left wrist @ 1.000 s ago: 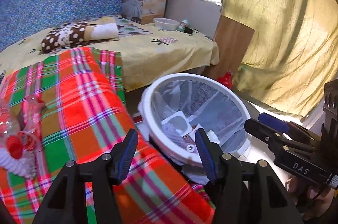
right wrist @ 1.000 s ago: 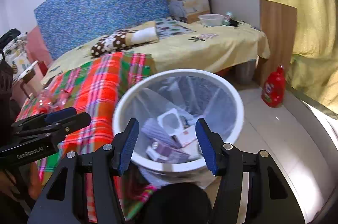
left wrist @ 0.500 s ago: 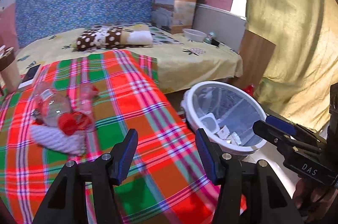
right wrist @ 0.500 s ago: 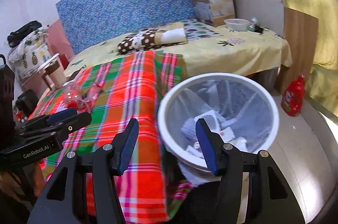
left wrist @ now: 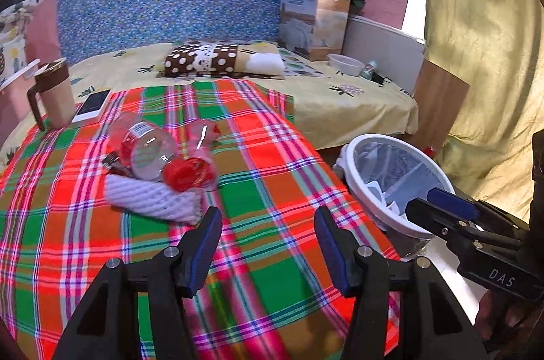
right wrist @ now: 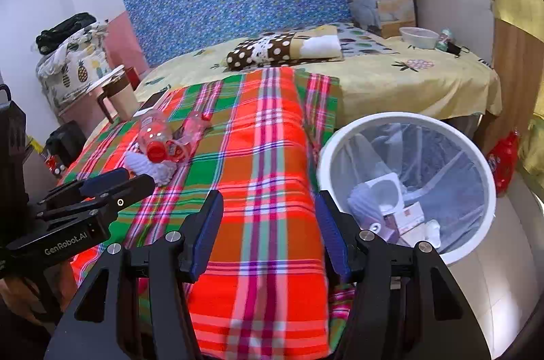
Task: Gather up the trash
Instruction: 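Move both tools back over the cloth toward the foam net and bottle, then grasp the white foam net with the left tool while the right tool grasps the clear red-capped bottle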
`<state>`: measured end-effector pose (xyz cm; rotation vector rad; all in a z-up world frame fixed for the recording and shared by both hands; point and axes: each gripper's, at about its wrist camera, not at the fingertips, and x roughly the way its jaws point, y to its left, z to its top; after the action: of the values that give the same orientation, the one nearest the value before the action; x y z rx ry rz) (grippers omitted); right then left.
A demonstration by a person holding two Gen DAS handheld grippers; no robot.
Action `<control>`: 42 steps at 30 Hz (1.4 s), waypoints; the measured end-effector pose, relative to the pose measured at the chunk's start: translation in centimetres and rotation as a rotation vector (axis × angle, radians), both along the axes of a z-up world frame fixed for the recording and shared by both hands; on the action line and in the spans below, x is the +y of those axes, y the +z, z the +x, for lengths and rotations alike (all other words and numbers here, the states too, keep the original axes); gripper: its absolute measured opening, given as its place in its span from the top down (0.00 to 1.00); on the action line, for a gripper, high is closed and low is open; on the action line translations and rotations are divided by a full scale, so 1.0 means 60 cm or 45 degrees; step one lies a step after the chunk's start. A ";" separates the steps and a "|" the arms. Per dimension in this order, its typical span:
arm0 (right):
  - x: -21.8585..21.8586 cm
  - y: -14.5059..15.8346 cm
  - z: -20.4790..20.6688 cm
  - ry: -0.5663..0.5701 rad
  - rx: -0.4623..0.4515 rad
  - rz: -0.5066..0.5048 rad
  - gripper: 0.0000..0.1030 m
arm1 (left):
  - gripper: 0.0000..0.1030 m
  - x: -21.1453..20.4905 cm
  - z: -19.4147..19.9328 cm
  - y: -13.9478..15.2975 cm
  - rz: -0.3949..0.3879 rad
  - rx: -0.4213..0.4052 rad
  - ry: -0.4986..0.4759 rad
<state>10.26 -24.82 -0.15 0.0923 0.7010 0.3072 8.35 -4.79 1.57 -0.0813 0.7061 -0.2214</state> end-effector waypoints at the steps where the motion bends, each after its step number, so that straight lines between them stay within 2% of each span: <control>1: 0.002 -0.001 -0.001 0.006 0.000 -0.001 0.44 | 0.46 0.006 -0.002 -0.002 -0.003 0.003 0.010; 9: 0.030 -0.001 0.008 0.075 0.005 0.000 0.44 | 0.46 0.049 -0.001 -0.015 -0.019 0.031 0.089; 20: 0.053 0.001 0.027 0.138 -0.003 0.007 0.44 | 0.46 0.121 0.029 -0.028 -0.077 0.073 0.258; 31: 0.051 -0.007 0.043 0.138 0.017 0.012 0.44 | 0.46 0.180 0.098 -0.059 -0.179 0.182 0.464; 37: 0.043 -0.011 0.055 0.126 0.035 0.018 0.44 | 0.46 0.186 0.137 -0.082 -0.214 0.245 0.498; 42: 0.044 -0.013 0.058 0.126 0.041 0.019 0.44 | 0.47 0.176 0.155 -0.091 -0.187 0.264 0.506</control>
<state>13.73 -22.20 -0.94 0.0773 0.7368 0.4066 17.63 5.79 -3.88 -0.3850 0.8628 0.1186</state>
